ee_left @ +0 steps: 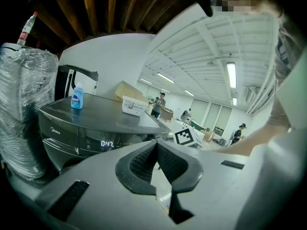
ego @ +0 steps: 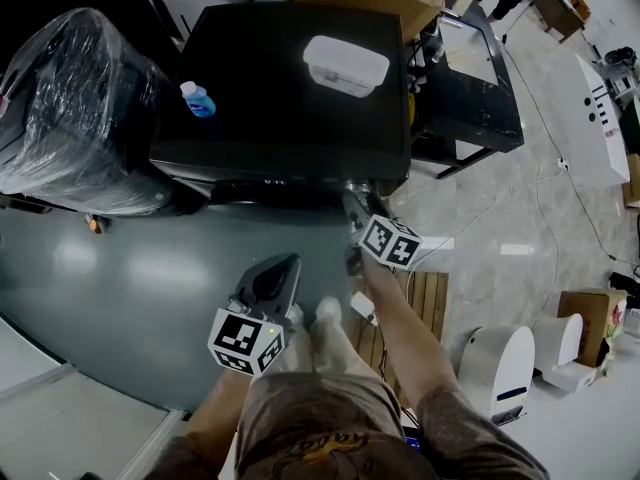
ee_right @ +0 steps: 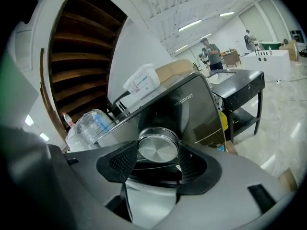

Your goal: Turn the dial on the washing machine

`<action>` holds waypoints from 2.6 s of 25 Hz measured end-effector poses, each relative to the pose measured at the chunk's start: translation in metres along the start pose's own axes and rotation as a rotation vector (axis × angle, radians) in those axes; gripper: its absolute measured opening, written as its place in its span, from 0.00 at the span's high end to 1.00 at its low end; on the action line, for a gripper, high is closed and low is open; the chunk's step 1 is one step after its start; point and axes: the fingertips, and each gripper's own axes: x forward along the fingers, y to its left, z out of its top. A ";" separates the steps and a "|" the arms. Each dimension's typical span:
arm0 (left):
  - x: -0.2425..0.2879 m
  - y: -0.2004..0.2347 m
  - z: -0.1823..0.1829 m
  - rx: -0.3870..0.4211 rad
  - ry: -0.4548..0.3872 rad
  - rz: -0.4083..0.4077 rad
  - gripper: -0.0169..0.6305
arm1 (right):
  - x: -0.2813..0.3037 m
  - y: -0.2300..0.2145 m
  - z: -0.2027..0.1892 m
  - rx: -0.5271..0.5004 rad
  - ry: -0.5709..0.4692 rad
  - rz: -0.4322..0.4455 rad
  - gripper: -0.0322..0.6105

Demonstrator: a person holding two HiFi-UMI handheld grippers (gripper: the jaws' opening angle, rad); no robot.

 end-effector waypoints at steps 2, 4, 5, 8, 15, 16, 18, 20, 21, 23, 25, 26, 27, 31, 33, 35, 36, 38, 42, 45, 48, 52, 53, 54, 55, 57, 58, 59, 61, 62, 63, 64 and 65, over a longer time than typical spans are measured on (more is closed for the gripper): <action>0.000 0.000 -0.001 0.000 0.002 0.000 0.97 | 0.000 0.000 0.000 0.043 -0.003 0.021 0.56; 0.000 0.000 -0.002 -0.001 0.004 0.001 0.97 | 0.000 -0.002 0.000 0.071 -0.005 0.030 0.56; 0.000 0.000 -0.002 -0.002 0.005 0.001 0.97 | 0.000 -0.003 0.000 0.077 -0.005 0.028 0.56; 0.000 0.000 -0.003 -0.003 0.007 0.003 0.97 | 0.000 -0.001 0.003 0.106 -0.019 0.052 0.56; -0.002 -0.002 -0.007 -0.003 0.012 0.008 0.97 | -0.001 0.000 0.005 0.186 -0.039 0.097 0.56; -0.003 -0.002 -0.007 -0.004 0.012 0.008 0.97 | -0.002 -0.001 0.005 0.202 -0.041 0.104 0.56; -0.003 -0.003 -0.008 -0.004 0.013 0.009 0.97 | -0.002 -0.001 0.006 0.232 -0.044 0.114 0.56; -0.004 -0.003 -0.007 -0.003 0.013 0.010 0.97 | -0.002 -0.001 0.006 0.257 -0.049 0.123 0.56; -0.004 -0.003 -0.007 -0.003 0.013 0.011 0.97 | -0.001 -0.001 0.006 0.271 -0.052 0.128 0.56; -0.004 -0.003 -0.007 -0.002 0.013 0.012 0.97 | -0.001 -0.002 0.005 0.300 -0.057 0.141 0.56; -0.005 -0.003 -0.008 -0.002 0.014 0.013 0.97 | -0.001 -0.002 0.005 0.329 -0.061 0.155 0.56; -0.005 -0.003 -0.009 -0.002 0.014 0.014 0.97 | -0.002 -0.003 0.005 0.344 -0.063 0.161 0.56; -0.005 -0.004 -0.009 -0.001 0.014 0.015 0.97 | -0.002 -0.003 0.005 0.359 -0.066 0.168 0.56; -0.005 -0.005 -0.011 0.001 0.018 0.017 0.97 | -0.002 -0.004 0.005 0.422 -0.081 0.190 0.56; -0.005 -0.004 -0.012 0.001 0.019 0.017 0.97 | -0.001 -0.005 0.005 0.459 -0.088 0.199 0.56; -0.005 -0.004 -0.012 0.000 0.019 0.019 0.97 | 0.000 -0.006 0.004 0.501 -0.094 0.209 0.56; -0.005 -0.004 -0.012 0.000 0.019 0.020 0.97 | 0.000 -0.007 0.003 0.521 -0.097 0.215 0.56; -0.005 -0.005 -0.012 0.000 0.019 0.021 0.97 | 0.000 -0.007 0.003 0.563 -0.103 0.230 0.56; -0.006 -0.005 -0.014 -0.001 0.022 0.021 0.97 | 0.001 -0.009 0.001 0.657 -0.114 0.258 0.56; -0.008 -0.005 -0.016 0.000 0.028 0.025 0.97 | 0.002 -0.012 -0.002 0.745 -0.125 0.284 0.56; -0.009 -0.007 -0.018 0.003 0.034 0.027 0.97 | 0.003 -0.015 -0.004 0.840 -0.141 0.319 0.56; -0.009 -0.009 -0.018 0.007 0.037 0.029 0.97 | 0.002 -0.017 -0.005 0.908 -0.144 0.341 0.56; -0.009 -0.010 -0.018 0.008 0.037 0.029 0.97 | 0.002 -0.016 -0.004 0.878 -0.138 0.341 0.56; -0.009 -0.010 -0.018 0.009 0.038 0.028 0.97 | 0.002 -0.015 -0.003 0.827 -0.127 0.338 0.56; -0.009 -0.011 -0.018 0.010 0.039 0.027 0.97 | 0.001 -0.013 -0.002 0.761 -0.113 0.329 0.56; -0.010 -0.010 -0.019 0.013 0.041 0.026 0.97 | -0.002 -0.006 0.002 0.614 -0.085 0.300 0.55; -0.010 -0.010 -0.019 0.013 0.042 0.026 0.97 | -0.003 -0.004 0.004 0.542 -0.077 0.279 0.54; -0.010 -0.010 -0.020 0.013 0.043 0.027 0.97 | -0.005 -0.003 0.006 0.472 -0.071 0.252 0.54; -0.010 -0.012 -0.020 0.012 0.043 0.027 0.97 | -0.010 -0.005 0.008 0.322 -0.056 0.178 0.54; -0.009 -0.013 -0.020 0.011 0.043 0.026 0.97 | -0.011 -0.006 0.009 0.232 -0.042 0.136 0.54; -0.009 -0.014 -0.020 0.010 0.042 0.024 0.97 | -0.011 -0.007 0.008 0.139 -0.024 0.094 0.54; -0.009 -0.015 -0.020 0.010 0.042 0.022 0.97 | -0.011 -0.007 0.008 0.047 -0.007 0.055 0.54; -0.009 -0.015 -0.020 0.011 0.041 0.021 0.97 | -0.011 -0.007 0.007 -0.040 0.005 0.018 0.54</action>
